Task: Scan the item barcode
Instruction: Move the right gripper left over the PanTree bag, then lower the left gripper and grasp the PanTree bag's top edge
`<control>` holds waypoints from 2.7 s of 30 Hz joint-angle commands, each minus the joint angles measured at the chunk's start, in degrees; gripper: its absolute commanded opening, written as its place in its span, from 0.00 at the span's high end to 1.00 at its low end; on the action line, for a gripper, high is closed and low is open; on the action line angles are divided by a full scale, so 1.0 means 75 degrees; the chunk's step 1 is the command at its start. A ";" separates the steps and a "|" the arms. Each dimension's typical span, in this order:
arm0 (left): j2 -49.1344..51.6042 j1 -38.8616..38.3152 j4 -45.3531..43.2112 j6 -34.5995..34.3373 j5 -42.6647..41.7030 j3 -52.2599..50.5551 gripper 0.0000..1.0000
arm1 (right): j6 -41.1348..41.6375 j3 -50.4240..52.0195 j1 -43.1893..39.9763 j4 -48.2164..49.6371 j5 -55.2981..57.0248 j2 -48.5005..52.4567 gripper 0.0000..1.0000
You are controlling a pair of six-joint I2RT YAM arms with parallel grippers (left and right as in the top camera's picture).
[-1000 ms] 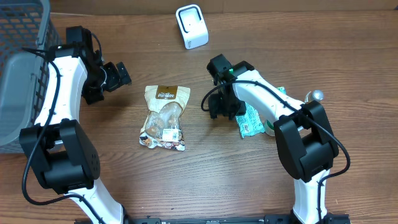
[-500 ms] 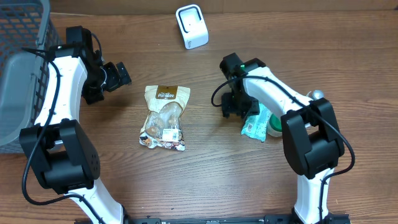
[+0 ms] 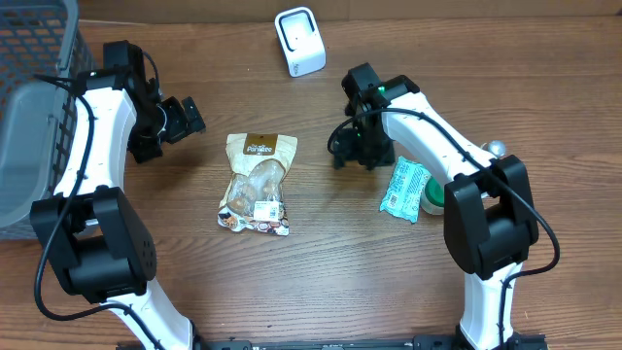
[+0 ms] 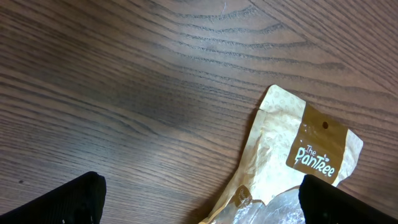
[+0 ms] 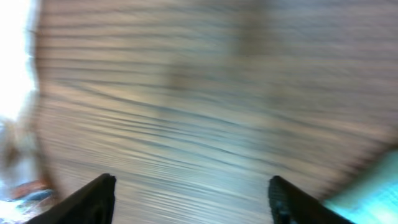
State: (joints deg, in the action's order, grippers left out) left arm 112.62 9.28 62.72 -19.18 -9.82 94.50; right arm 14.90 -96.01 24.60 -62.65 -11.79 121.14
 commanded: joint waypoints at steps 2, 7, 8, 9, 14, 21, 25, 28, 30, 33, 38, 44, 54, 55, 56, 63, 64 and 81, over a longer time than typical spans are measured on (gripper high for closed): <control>-0.0055 0.0052 0.0000 -0.0076 -0.0032 0.0050 0.00 | -0.0047 -0.0131 0.0085 0.0527 -0.1300 -0.0032 0.00; -0.0055 0.0052 0.0000 -0.0076 -0.0032 0.0050 0.01 | -0.0047 -0.0131 0.0082 0.1209 -0.1297 -0.0032 0.00; -0.0055 0.0052 0.0000 -0.0076 -0.0032 0.0050 0.00 | -0.0047 -0.0131 0.0076 0.1282 -0.1297 -0.0032 0.00; -0.0055 0.0052 0.0000 -0.0076 -0.0032 0.0050 0.00 | -0.0047 -0.0131 0.0067 0.1355 -0.1297 -0.0032 0.00; -0.0055 0.0055 0.0000 -0.0076 -0.0032 0.0050 0.00 | -0.0047 -0.0131 0.0061 0.1411 -0.1297 -0.0032 0.00; -0.0055 0.0052 0.0000 -0.0076 -0.0032 0.0050 0.00 | -0.0047 -0.0131 0.0061 0.1411 -0.1297 -0.0032 0.00; -0.0055 0.0055 -0.0367 -0.0079 -0.0038 0.0050 0.00 | -0.0047 -0.0131 0.0061 0.1411 -0.1297 -0.0032 0.00; -0.0055 0.0052 -0.0481 -0.0079 -0.0038 0.0050 0.00 | -0.0047 -0.0131 0.0061 0.1411 -0.1297 -0.0032 0.00; -0.0055 0.0052 -0.0493 -0.0079 -0.0041 0.0050 0.01 | -0.0047 -0.0131 0.0061 0.1411 -0.1297 -0.0032 0.00; -0.0055 0.0052 0.0189 -0.0009 -0.0411 0.0050 0.00 | -0.0047 -0.0131 0.0061 0.1411 -0.1297 -0.0032 0.00; -0.0055 -0.0157 0.0396 0.1035 -0.1413 0.0050 0.02 | -0.0047 -0.0131 0.0061 0.1411 -0.1297 -0.0032 0.00; -0.0055 -0.0743 0.0962 0.1279 -0.1011 0.0050 0.18 | -0.0047 -0.0131 0.0061 0.1411 -0.1297 -0.0032 0.00; -0.0055 -0.1912 0.1652 0.1241 0.0259 -0.0009 0.25 | -0.0047 -0.0131 0.0061 0.1411 -0.1297 -0.0032 0.00; -0.0055 -0.2005 0.1652 0.1241 0.0259 -0.0044 0.25 | -0.0047 -0.0131 0.0061 0.1411 -0.1297 -0.0032 0.00; -0.0055 -0.2084 0.1641 0.1180 0.0265 -0.0093 0.24 | -0.0047 -0.0131 0.0061 0.1411 -0.1297 -0.0032 0.00; -0.0055 -0.2343 0.1373 0.0697 0.0393 -0.0781 0.17 | -0.0047 -0.0131 0.0061 0.1411 -0.1297 -0.0032 0.00; -0.0055 -0.2343 0.1265 0.0697 0.0393 -0.0901 0.17 | -0.0047 -0.0131 0.0061 0.1411 -0.1297 -0.0032 0.00; -0.0055 -0.2340 -0.0871 0.0493 0.0396 -0.2139 0.24 | -0.0047 -0.0131 0.0061 0.1411 -0.1297 -0.0032 0.00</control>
State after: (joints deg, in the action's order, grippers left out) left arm 112.62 -8.19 57.34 -13.98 -7.40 79.09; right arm 14.76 -96.01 25.21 -52.29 -20.86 121.14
